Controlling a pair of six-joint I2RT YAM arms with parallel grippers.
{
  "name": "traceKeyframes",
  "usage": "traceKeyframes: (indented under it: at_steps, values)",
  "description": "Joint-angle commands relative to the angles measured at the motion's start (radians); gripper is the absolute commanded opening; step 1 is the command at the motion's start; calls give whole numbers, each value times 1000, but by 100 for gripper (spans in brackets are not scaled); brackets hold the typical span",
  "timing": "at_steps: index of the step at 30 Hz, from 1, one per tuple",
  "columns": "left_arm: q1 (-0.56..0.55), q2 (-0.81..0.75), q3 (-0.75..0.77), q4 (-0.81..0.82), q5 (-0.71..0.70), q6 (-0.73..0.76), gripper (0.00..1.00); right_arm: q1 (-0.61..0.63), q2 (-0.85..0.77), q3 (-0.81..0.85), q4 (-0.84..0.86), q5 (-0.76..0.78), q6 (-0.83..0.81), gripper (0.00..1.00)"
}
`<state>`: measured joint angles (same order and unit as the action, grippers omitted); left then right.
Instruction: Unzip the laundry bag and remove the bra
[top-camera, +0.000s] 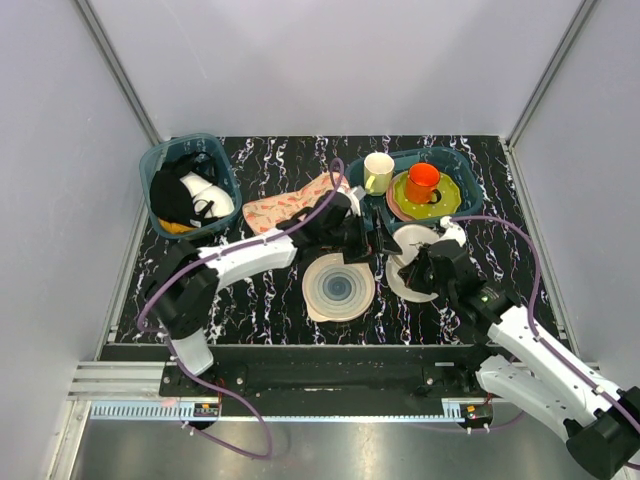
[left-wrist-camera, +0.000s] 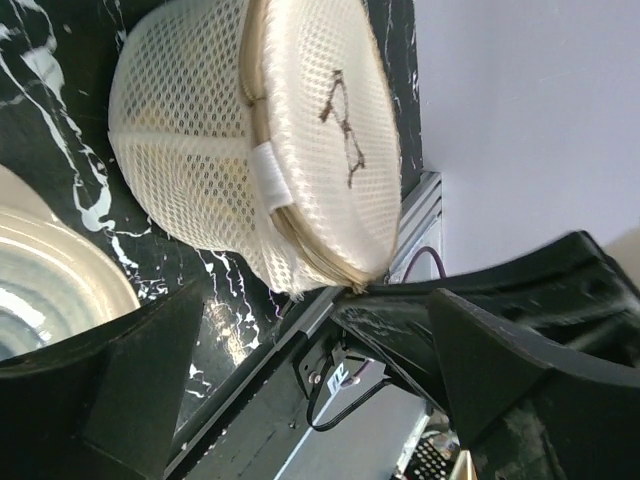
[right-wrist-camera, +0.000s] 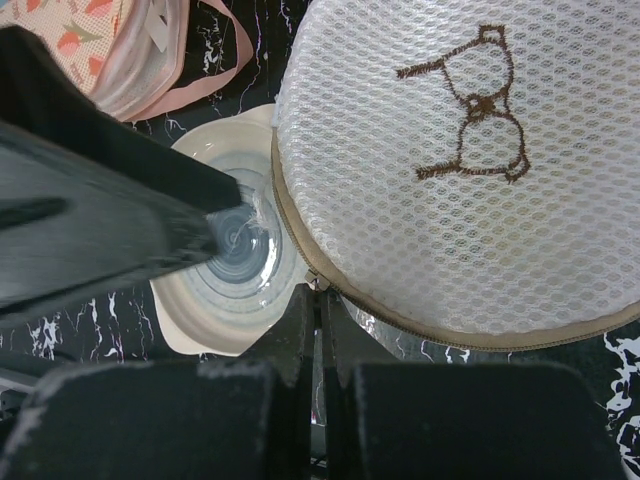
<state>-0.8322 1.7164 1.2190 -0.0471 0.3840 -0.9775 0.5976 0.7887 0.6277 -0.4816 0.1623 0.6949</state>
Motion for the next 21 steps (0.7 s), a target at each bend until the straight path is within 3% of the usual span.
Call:
traceKeyframes:
  at_steps: [1, 6, 10, 11, 14, 21]
  values:
    - [-22, 41, -1, 206, 59, -119, 95, 4, -26, -9, 40, -3, 20, 0]
    - [-41, 84, 8, 203, -13, -141, 90, 4, -23, -13, 35, 2, 20, 0]
    - [-56, 120, 39, 221, -49, -135, 77, 4, -9, -13, 34, -4, 17, 0]
    - [-58, 130, 54, 201, -54, -122, 50, 4, -8, -11, 34, -3, 17, 0]
    - [-65, 143, 111, 103, -82, -78, 0, 2, -31, -6, 15, 6, 21, 0]
    - [5, 48, 83, 1, -132, 3, 0, 2, -68, 3, -107, 147, 5, 0]
